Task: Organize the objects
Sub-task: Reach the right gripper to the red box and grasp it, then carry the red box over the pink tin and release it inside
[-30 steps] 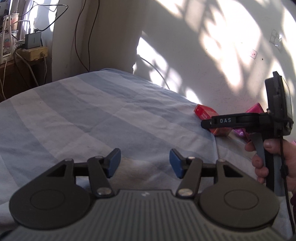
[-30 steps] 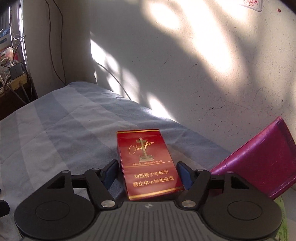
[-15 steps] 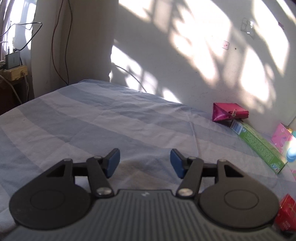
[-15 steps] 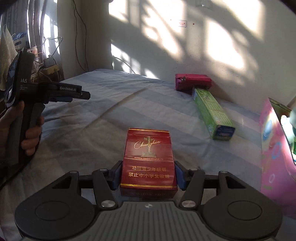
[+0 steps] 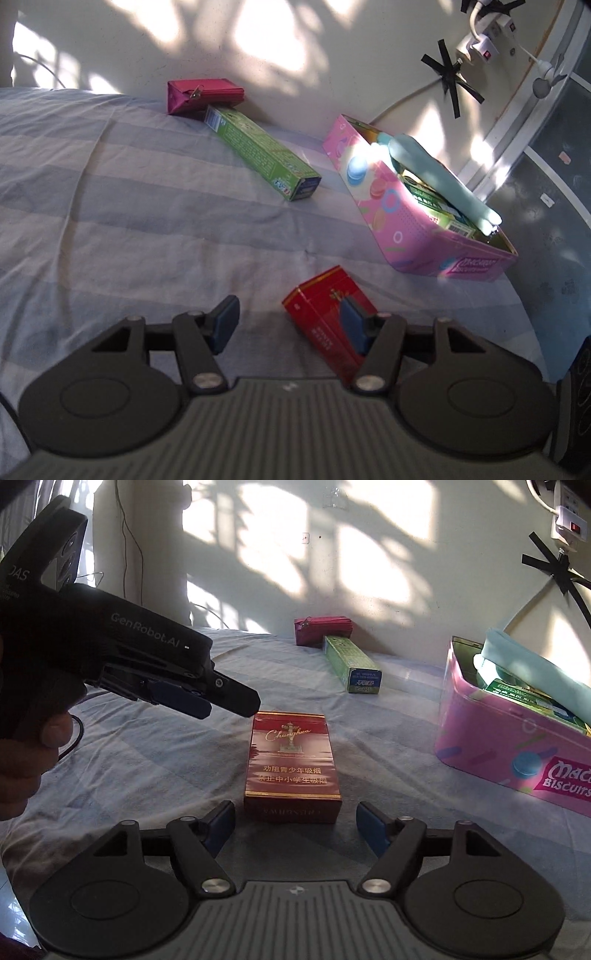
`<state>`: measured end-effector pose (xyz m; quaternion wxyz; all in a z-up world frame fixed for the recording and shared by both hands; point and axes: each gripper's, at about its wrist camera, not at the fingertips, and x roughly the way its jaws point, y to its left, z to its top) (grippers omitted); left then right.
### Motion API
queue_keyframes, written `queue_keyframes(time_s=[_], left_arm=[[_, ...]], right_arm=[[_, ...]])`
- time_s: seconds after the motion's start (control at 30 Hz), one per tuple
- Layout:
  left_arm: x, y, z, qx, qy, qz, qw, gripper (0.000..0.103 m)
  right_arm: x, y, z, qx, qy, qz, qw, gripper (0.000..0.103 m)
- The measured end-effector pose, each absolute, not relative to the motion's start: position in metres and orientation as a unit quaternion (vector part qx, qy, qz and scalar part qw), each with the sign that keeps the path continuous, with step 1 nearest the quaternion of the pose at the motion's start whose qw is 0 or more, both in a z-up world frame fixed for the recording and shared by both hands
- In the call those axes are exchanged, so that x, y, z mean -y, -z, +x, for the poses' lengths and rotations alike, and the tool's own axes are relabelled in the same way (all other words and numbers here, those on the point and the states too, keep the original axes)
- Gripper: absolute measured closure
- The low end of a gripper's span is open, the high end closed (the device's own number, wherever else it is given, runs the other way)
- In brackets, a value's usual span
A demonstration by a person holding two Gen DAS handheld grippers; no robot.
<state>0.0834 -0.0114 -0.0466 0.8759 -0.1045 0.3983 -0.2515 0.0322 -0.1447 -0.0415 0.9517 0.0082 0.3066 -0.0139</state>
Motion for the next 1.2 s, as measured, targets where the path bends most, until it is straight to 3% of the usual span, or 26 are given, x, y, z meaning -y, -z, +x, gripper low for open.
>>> queue_keyframes(time_s=[0.13, 0.17, 0.23, 0.33, 0.47, 0.73, 1.07, 1.2], left_arm=[[0.023, 0.058, 0.08, -0.413, 0.244, -0.102, 0.872, 0.041], [0.027, 0.058, 0.079, -0.409, 0.243, -0.095, 0.874, 0.04], [0.033, 0.058, 0.079, -0.406, 0.246, -0.09, 0.875, 0.041], [0.04, 0.056, 0.082, -0.414, 0.267, -0.102, 0.864, 0.055], [0.057, 0.034, 0.078, -0.392, 0.276, -0.09, 0.873, 0.055], [0.146, -0.03, 0.094, -0.324, 0.33, -0.036, 0.886, 0.055], [0.265, -0.029, 0.155, -0.361, 0.365, -0.01, 0.858, 0.052], [0.295, -0.018, 0.175, -0.37, 0.374, -0.022, 0.85, 0.043]], right_arm=[[0.145, 0.045, 0.037, -0.307, 0.014, 0.013, 0.952, 0.029], [0.145, 0.045, 0.037, -0.305, 0.012, 0.013, 0.952, 0.032], [0.142, 0.045, 0.034, -0.292, 0.007, 0.01, 0.956, 0.049], [0.14, 0.046, 0.03, -0.283, 0.006, 0.006, 0.959, 0.049], [0.145, 0.036, 0.017, -0.242, 0.028, 0.0, 0.97, 0.049], [0.208, -0.003, -0.002, -0.142, 0.119, -0.024, 0.982, 0.049], [0.349, -0.006, 0.024, -0.185, 0.145, 0.063, 0.97, 0.049], [0.382, 0.004, 0.037, -0.187, 0.163, 0.091, 0.964, 0.049]])
